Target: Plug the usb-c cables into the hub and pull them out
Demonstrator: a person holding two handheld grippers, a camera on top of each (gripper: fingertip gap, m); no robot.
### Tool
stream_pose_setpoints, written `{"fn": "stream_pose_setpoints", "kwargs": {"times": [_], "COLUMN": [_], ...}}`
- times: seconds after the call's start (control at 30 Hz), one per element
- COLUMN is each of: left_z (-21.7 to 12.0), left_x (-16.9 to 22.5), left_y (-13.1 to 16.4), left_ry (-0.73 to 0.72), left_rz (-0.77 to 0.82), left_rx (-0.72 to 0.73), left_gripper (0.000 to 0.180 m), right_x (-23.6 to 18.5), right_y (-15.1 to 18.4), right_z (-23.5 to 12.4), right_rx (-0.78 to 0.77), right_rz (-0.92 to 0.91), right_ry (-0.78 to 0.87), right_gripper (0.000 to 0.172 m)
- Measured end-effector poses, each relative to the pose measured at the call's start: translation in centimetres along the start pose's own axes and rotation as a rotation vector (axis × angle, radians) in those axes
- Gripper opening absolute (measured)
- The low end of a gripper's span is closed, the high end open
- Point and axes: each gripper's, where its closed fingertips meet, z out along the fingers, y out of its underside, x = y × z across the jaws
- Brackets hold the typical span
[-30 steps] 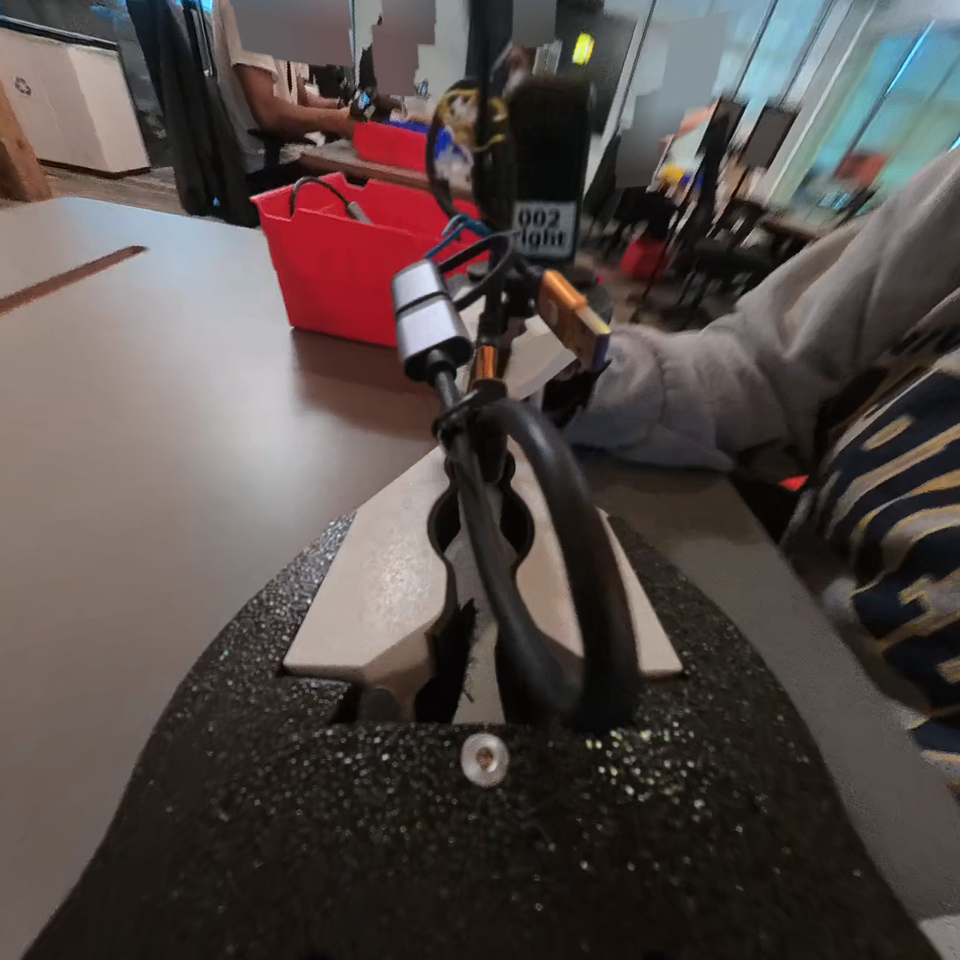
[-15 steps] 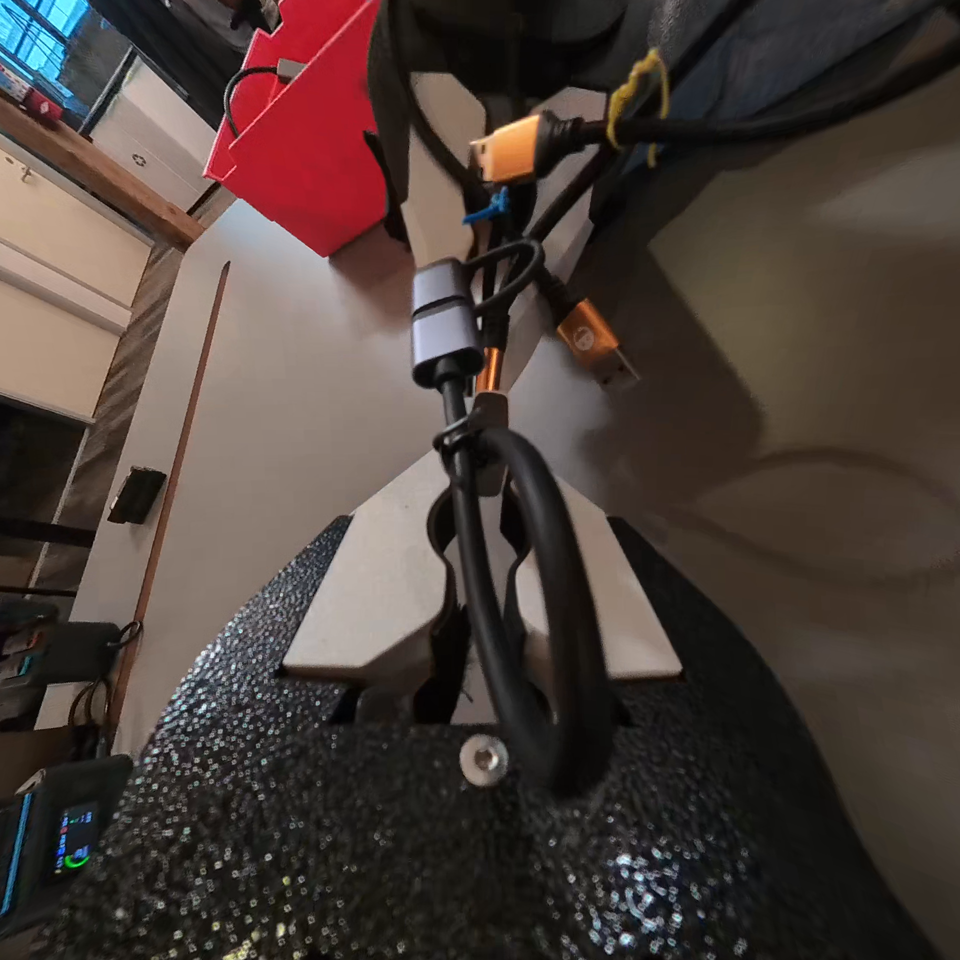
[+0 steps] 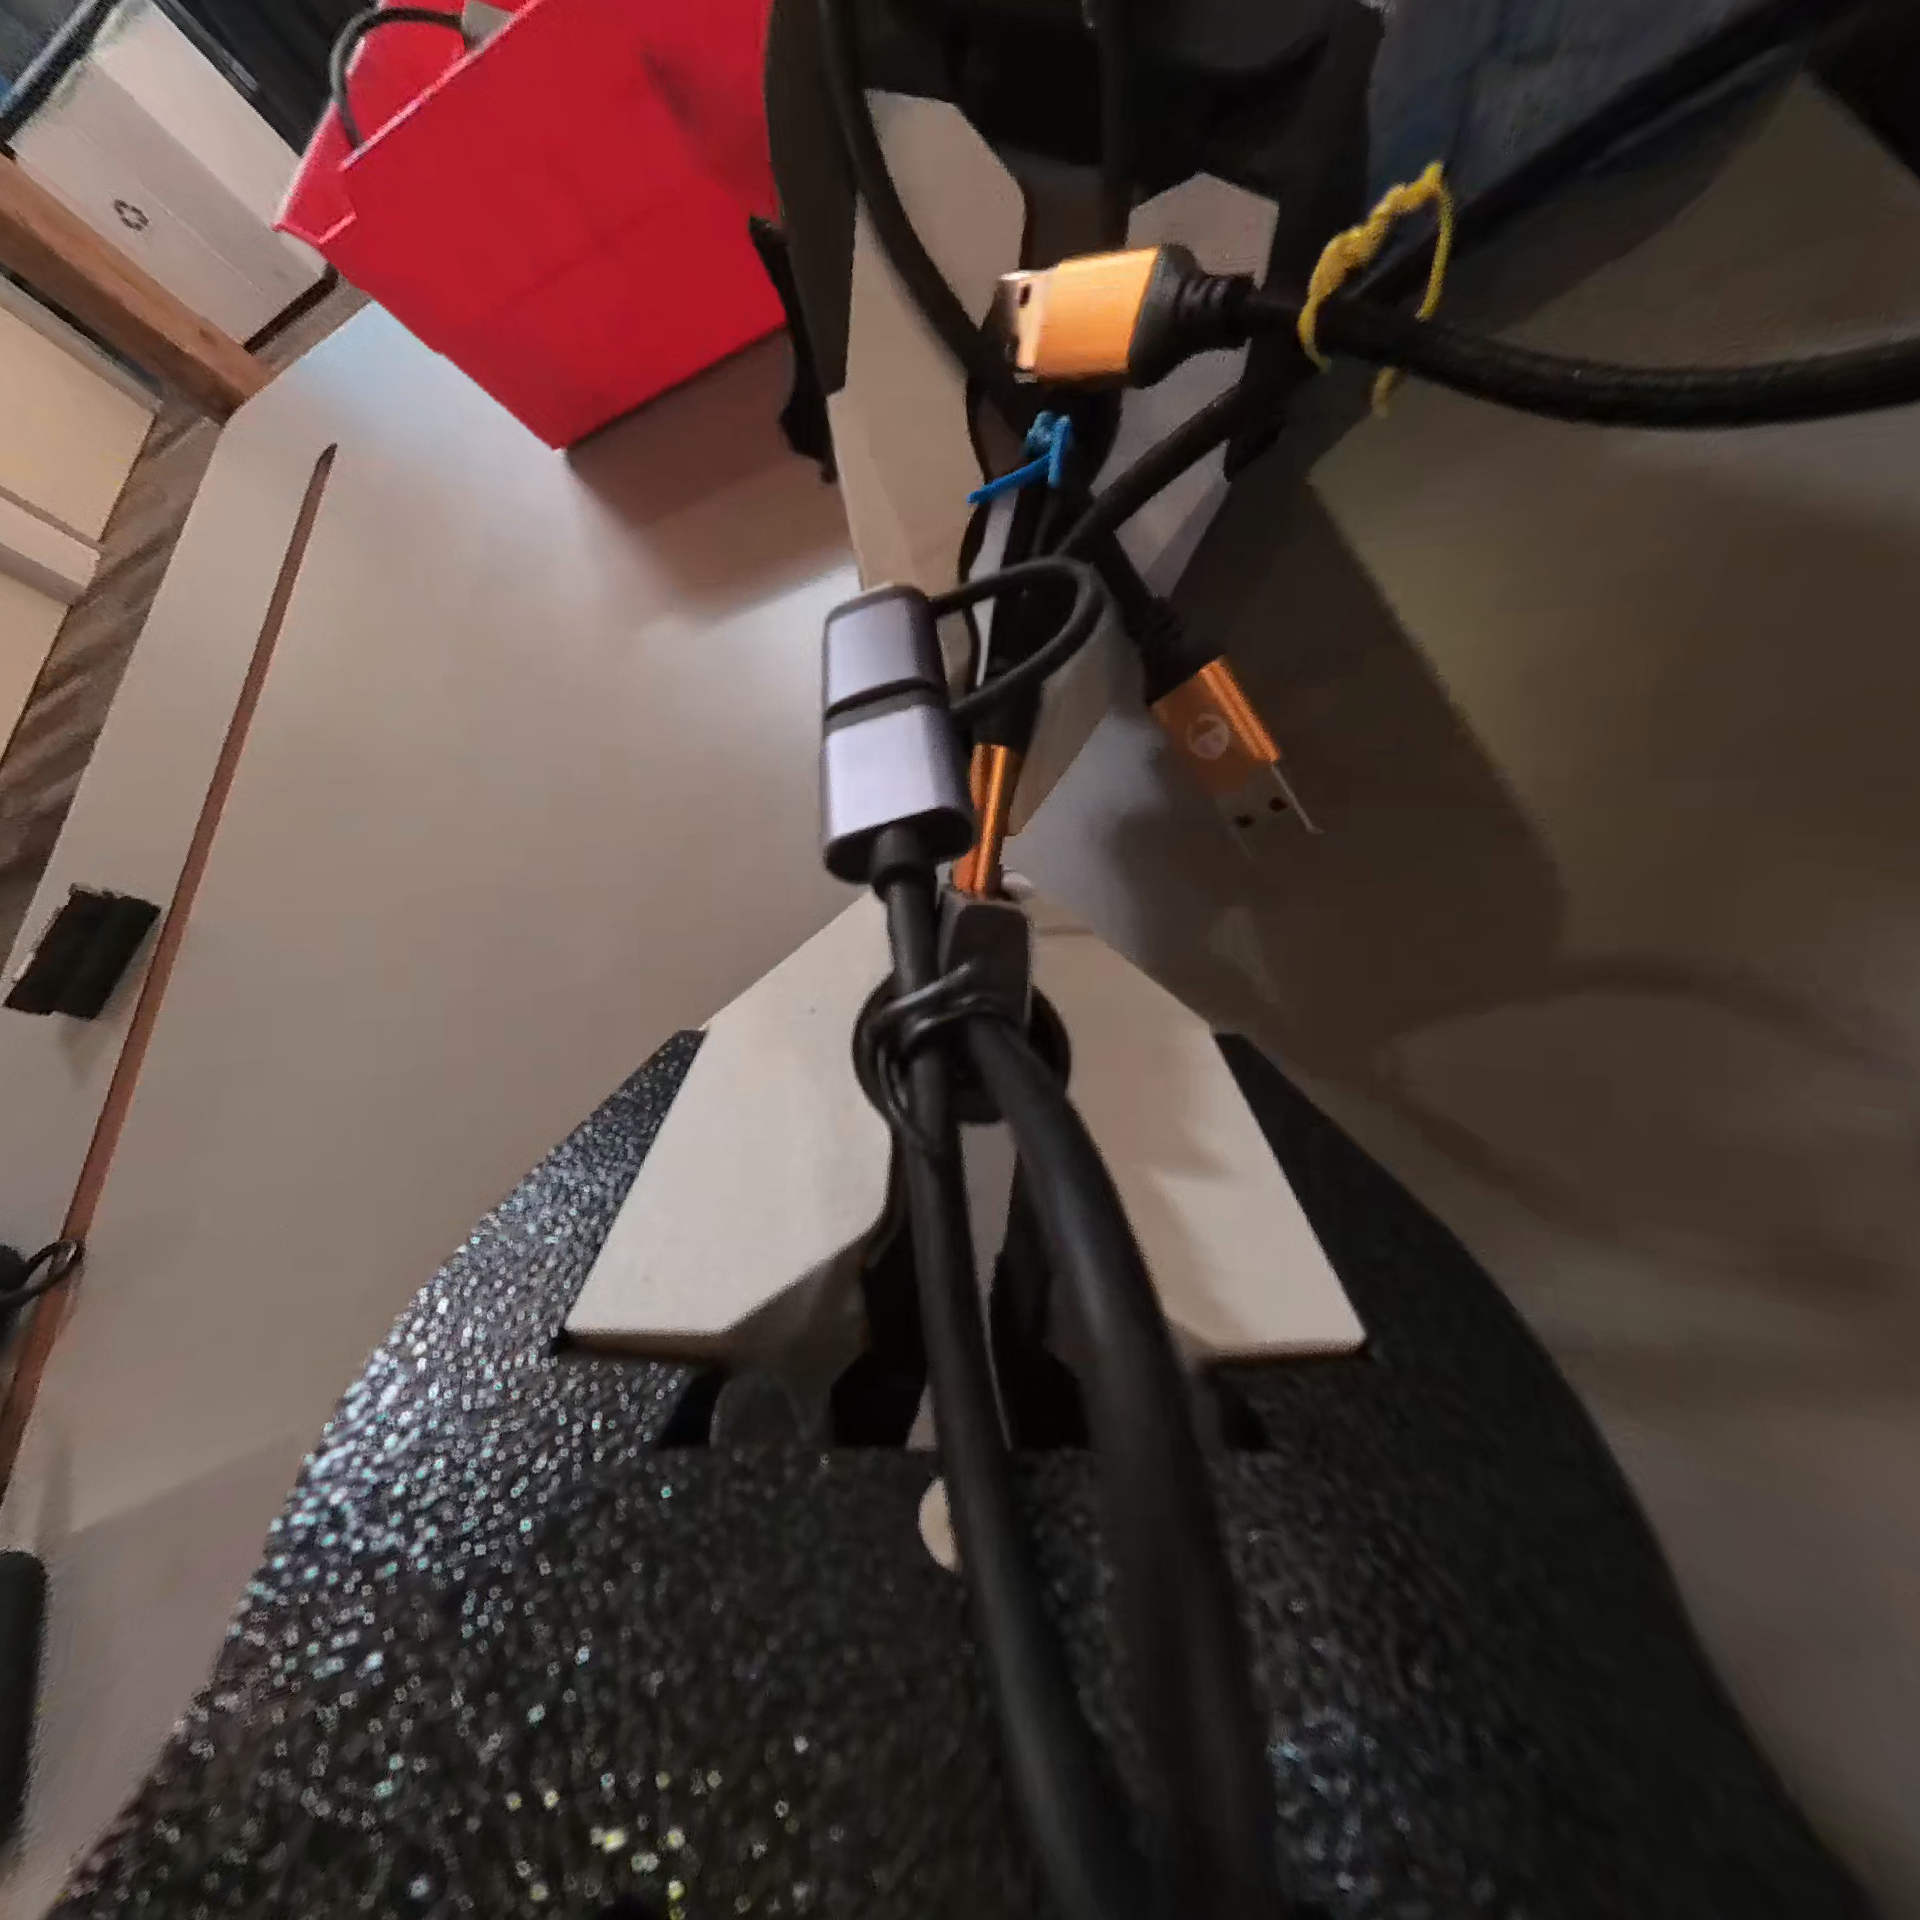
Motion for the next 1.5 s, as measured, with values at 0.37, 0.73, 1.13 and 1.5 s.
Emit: {"fn": "stream_pose_setpoints", "kwargs": {"times": [0.37, 0.73, 1.13, 1.5], "left_z": [0.0, -4.7, -1.1, -0.9], "left_x": [2.6, -0.6, -3.2, -3.7], "left_y": [-3.2, -5.7, -3.6, -2.8], "left_ry": [0.056, -0.167, -0.241, -0.173], "left_rz": [0.135, 0.165, -0.198, -0.42], "left_rx": [0.032, 0.125, 0.166, 0.233], "left_gripper": [0.008, 0.007, 0.006, 0.007], "right_x": [-2.0, 2.3, 12.5, 9.3], "right_y": [-1.7, -4.9, 5.6, 11.1], "right_z": [-3.0, -13.2, -32.5, -37.3], "right_rx": [0.033, -0.058, -0.833, -1.303], "right_rz": [-0.021, -0.083, 0.232, 0.352], "right_ry": [0.103, 0.291, 0.731, 0.548], "right_gripper": [0.004, 0.005, 0.006, 0.054]}}
